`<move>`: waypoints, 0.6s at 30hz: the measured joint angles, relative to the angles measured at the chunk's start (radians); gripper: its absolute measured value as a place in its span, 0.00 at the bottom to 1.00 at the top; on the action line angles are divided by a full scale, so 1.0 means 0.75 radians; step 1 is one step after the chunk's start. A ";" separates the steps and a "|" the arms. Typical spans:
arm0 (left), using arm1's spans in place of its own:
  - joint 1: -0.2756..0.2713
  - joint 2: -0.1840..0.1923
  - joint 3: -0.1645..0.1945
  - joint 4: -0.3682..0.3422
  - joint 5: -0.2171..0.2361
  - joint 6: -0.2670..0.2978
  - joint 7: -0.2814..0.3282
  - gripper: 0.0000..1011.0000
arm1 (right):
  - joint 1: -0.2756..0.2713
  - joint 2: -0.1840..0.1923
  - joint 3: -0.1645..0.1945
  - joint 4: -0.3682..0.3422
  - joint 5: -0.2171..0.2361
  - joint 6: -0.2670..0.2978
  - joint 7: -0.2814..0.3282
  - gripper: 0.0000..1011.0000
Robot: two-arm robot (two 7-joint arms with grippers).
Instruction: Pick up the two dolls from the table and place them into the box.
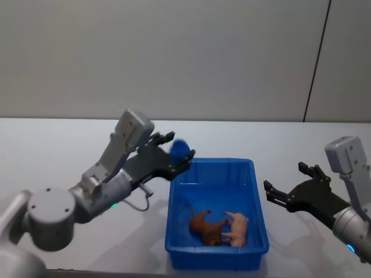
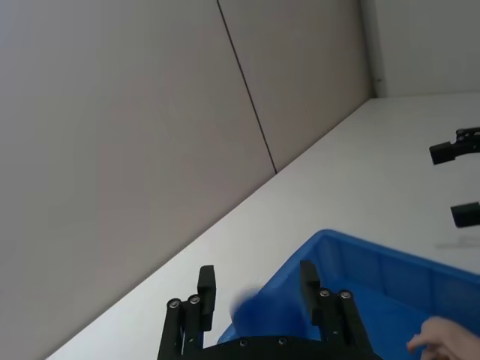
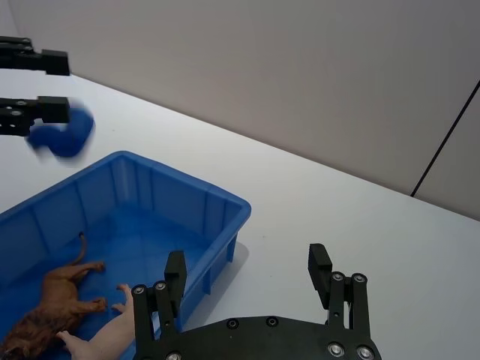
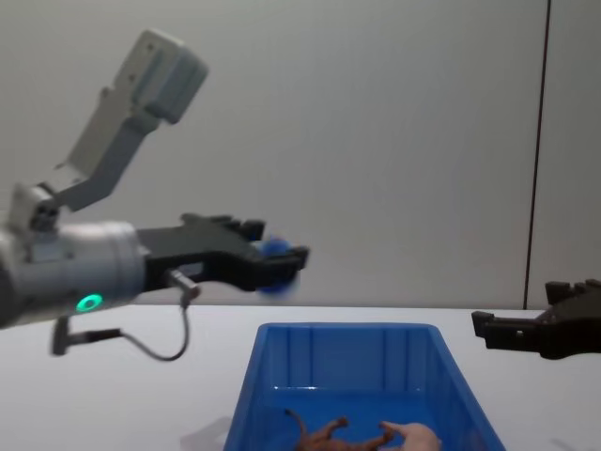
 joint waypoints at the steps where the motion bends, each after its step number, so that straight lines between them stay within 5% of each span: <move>1: -0.011 -0.009 0.003 0.014 0.000 -0.005 -0.004 0.66 | 0.000 0.000 0.000 0.000 0.000 0.000 0.000 0.99; 12: -0.096 -0.084 0.033 0.131 -0.004 -0.091 -0.052 0.98 | 0.000 0.000 0.000 0.000 0.000 0.000 0.000 0.99; 18: -0.091 -0.088 0.041 0.126 -0.012 -0.110 -0.035 0.99 | 0.000 0.000 0.000 0.000 0.000 0.000 0.000 0.99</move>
